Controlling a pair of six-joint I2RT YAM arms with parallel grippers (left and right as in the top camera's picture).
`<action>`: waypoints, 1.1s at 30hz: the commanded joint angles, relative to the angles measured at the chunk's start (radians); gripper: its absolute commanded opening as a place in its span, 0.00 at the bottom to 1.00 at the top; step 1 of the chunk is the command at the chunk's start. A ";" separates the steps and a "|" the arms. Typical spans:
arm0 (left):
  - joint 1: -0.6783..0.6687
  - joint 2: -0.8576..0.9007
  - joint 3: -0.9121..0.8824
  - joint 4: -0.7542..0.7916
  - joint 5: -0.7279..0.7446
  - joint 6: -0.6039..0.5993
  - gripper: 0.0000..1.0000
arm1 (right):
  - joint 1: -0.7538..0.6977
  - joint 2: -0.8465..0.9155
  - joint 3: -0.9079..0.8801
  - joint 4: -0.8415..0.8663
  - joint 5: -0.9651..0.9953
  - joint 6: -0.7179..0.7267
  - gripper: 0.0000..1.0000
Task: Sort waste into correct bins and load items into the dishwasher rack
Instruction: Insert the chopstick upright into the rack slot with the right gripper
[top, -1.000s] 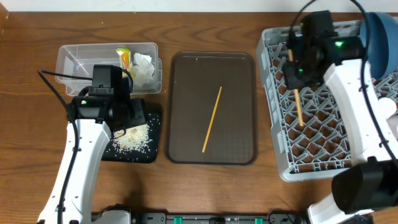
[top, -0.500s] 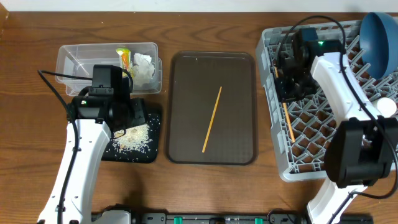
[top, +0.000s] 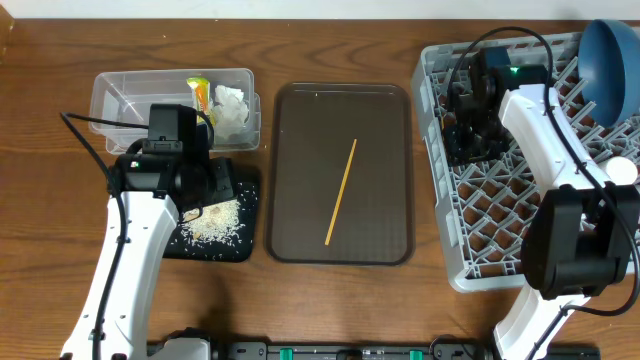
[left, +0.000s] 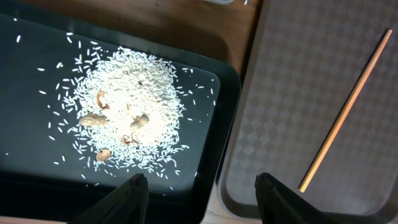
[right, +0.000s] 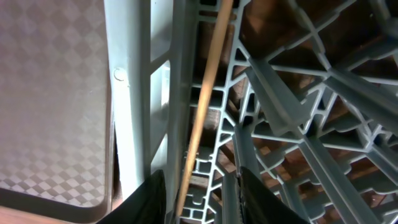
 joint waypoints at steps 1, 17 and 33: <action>-0.001 -0.004 0.008 -0.002 -0.009 0.014 0.59 | 0.009 -0.039 0.011 0.001 -0.050 0.005 0.36; -0.001 -0.004 0.008 -0.002 -0.009 0.014 0.59 | 0.002 -0.132 0.017 -0.045 -0.058 0.023 0.29; -0.001 -0.004 0.008 -0.002 -0.009 0.014 0.59 | 0.021 -0.167 -0.130 -0.048 -0.063 0.114 0.23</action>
